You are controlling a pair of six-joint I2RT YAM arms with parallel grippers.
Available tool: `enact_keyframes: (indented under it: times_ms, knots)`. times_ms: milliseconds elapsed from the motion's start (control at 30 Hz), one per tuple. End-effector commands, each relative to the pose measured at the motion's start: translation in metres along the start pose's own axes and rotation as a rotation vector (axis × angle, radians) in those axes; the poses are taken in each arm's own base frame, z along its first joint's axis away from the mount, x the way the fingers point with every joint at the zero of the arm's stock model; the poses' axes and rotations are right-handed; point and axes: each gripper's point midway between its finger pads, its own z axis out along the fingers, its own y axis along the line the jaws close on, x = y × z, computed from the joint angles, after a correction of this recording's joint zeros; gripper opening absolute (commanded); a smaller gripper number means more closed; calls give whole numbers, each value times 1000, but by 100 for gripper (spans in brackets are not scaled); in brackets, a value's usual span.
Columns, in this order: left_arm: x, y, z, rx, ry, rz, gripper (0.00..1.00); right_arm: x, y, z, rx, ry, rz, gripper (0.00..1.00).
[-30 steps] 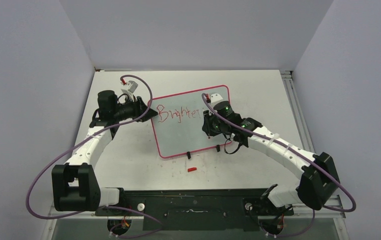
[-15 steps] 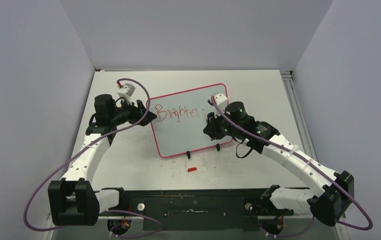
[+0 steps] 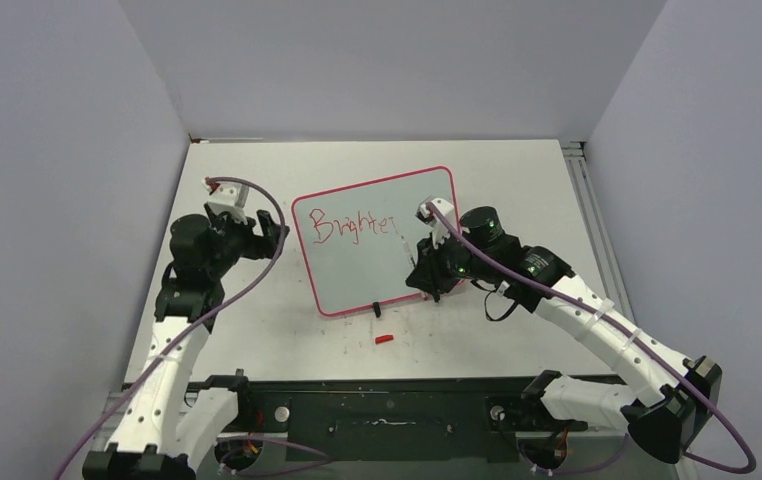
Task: Write a sentence on the whiteboard
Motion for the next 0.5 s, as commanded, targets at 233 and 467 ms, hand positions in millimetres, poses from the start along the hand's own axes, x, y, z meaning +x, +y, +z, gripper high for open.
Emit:
enact_keyframes:
  times_ms: [233,467]
  knots:
    - [-37,-119,-63,225,-176,473,75,34,63,-33,-304,244,184,5]
    - [20,-191,-96,539,-86,731,70,65,90,-40,-477,393,360,5]
